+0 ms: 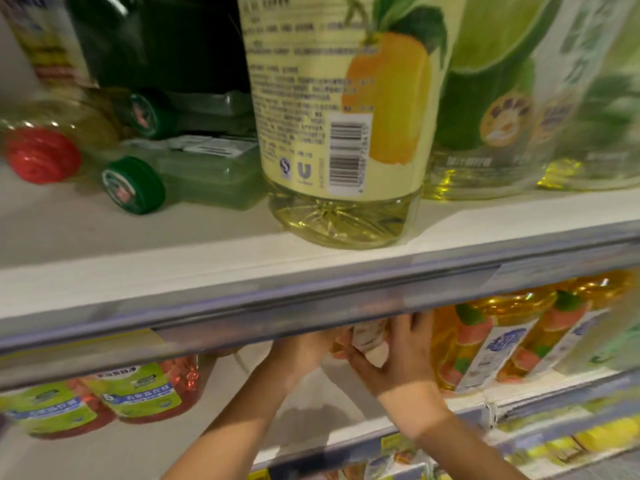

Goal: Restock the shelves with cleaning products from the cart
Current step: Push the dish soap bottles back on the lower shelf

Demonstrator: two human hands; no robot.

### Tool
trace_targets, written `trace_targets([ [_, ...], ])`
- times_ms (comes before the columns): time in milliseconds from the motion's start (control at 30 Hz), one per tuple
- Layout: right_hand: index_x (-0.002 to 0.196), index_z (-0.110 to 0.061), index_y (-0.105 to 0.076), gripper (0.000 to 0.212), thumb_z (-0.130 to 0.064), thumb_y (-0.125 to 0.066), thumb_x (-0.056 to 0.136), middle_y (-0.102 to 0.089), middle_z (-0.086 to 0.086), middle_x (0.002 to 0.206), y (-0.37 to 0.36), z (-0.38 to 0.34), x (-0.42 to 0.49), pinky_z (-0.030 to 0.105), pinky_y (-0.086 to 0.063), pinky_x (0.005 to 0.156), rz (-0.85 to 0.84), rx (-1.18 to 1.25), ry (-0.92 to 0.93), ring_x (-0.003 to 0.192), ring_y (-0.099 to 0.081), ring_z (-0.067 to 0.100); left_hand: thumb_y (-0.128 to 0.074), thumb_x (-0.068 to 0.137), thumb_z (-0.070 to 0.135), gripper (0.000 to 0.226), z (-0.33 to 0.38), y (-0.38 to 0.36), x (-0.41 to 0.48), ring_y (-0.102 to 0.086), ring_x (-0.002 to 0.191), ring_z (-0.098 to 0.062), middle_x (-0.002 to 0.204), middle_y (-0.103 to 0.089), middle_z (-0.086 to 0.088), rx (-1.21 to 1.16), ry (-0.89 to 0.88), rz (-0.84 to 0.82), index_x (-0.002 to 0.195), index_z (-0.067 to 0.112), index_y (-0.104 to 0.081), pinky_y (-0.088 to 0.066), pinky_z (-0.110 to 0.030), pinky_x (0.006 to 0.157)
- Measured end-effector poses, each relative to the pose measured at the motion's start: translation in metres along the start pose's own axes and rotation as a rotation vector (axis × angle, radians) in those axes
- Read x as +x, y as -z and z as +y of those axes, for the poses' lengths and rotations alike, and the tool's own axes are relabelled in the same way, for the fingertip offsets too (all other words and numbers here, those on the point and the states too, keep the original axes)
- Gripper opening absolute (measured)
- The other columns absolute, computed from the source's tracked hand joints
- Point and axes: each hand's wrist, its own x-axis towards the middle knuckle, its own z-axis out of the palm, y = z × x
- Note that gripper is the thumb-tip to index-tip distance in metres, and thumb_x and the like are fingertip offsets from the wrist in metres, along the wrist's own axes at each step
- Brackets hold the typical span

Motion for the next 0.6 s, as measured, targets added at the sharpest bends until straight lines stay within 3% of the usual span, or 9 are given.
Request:
trace_targets([
  [33, 0.141, -0.026, -0.036, 0.092, -0.031, -0.086, 0.064, -0.029, 0.011, 0.148, 0.014, -0.002, -0.012, 0.028, -0.023, 0.113, 0.016, 0.101, 0.005, 0.137, -0.03, 0.026, -0.063, 0.092, 0.025, 0.031, -0.001, 0.003, -0.009, -0.045, 0.108, -0.001, 0.124, -0.055, 0.009, -0.054, -0.067, 0.082, 0.12, 0.031, -0.052, -0.034, -0.013, 0.089],
  [100, 0.124, -0.046, -0.052, 0.067, -0.051, -0.078, 0.063, -0.043, -0.009, 0.141, 0.047, -0.007, -0.033, 0.027, -0.037, 0.106, 0.02, 0.255, 0.061, 0.129, -0.045, 0.014, -0.066, 0.088, 0.031, 0.035, 0.003, 0.017, -0.036, -0.051, 0.099, 0.009, 0.116, -0.052, 0.026, -0.072, -0.149, 0.128, 0.112, 0.046, -0.046, -0.038, -0.008, 0.085],
  [200, 0.104, -0.058, -0.059, 0.039, -0.079, -0.048, 0.074, -0.061, -0.023, 0.108, 0.089, -0.029, -0.048, 0.018, -0.051, 0.076, -0.004, 0.197, 0.202, 0.09, -0.063, -0.002, -0.064, 0.087, 0.035, 0.016, 0.015, 0.046, -0.087, -0.062, 0.078, 0.003, 0.11, -0.06, 0.019, 0.009, -0.086, -0.09, 0.096, 0.045, -0.056, -0.047, -0.009, 0.073],
  [267, 0.1, -0.056, -0.06, 0.027, -0.069, -0.047, 0.08, -0.065, -0.023, 0.094, 0.105, -0.052, -0.05, 0.013, -0.049, 0.066, -0.044, 0.156, 0.275, 0.074, -0.063, -0.002, -0.064, 0.087, 0.039, 0.007, 0.03, 0.07, -0.121, -0.067, 0.081, -0.008, 0.104, -0.068, 0.01, -0.07, -0.05, -0.23, 0.094, 0.04, -0.067, -0.052, -0.021, 0.074],
  [400, 0.089, -0.047, -0.067, 0.022, -0.061, -0.056, 0.076, -0.067, -0.014, 0.072, 0.122, -0.095, -0.055, 0.015, -0.05, 0.061, -0.072, 0.275, 0.337, 0.061, -0.063, 0.004, -0.06, 0.072, 0.064, 0.035, 0.068, 0.118, -0.179, -0.062, 0.08, -0.001, 0.098, -0.069, 0.014, -0.212, -0.074, -0.358, 0.099, 0.042, -0.064, -0.042, -0.012, 0.068],
  [467, 0.084, -0.046, -0.068, 0.025, -0.061, -0.061, 0.066, -0.068, -0.014, 0.067, 0.13, -0.114, -0.059, 0.02, -0.053, 0.062, -0.098, 0.321, 0.285, 0.061, -0.065, 0.007, -0.063, 0.068, 0.064, 0.039, 0.083, 0.136, -0.201, -0.058, 0.078, 0.0, 0.102, -0.069, 0.007, -0.249, -0.117, -0.31, 0.098, 0.038, -0.066, -0.04, -0.014, 0.07],
  [533, 0.086, -0.048, -0.068, 0.043, -0.082, -0.059, 0.06, -0.068, -0.016, 0.068, 0.137, -0.132, -0.062, 0.02, -0.054, 0.064, -0.196, 0.367, 0.245, 0.063, -0.065, 0.007, -0.068, 0.07, 0.058, 0.036, 0.098, 0.15, -0.22, -0.061, 0.08, -0.006, 0.103, -0.07, -0.001, -0.269, -0.148, -0.227, 0.096, 0.033, -0.067, -0.043, -0.021, 0.072],
  [567, 0.086, -0.049, -0.068, 0.043, -0.082, -0.062, 0.059, -0.069, -0.015, 0.07, 0.139, -0.139, -0.061, 0.018, -0.054, 0.064, -0.23, 0.41, 0.24, 0.063, -0.065, 0.008, -0.07, 0.073, 0.053, 0.031, 0.106, 0.155, -0.227, -0.062, 0.08, -0.008, 0.1, -0.071, -0.002, -0.279, -0.161, -0.174, 0.095, 0.031, -0.067, -0.046, -0.022, 0.072],
  [600, 0.084, -0.048, -0.069, 0.031, -0.067, -0.075, 0.061, -0.07, -0.011, 0.071, 0.142, -0.143, -0.059, 0.017, -0.053, 0.062, -0.254, 0.461, 0.225, 0.062, -0.064, 0.011, -0.072, 0.077, 0.049, 0.026, 0.113, 0.159, -0.234, -0.063, 0.078, -0.01, 0.097, -0.072, -0.003, -0.298, -0.166, -0.12, 0.092, 0.029, -0.068, -0.047, -0.022, 0.069],
])
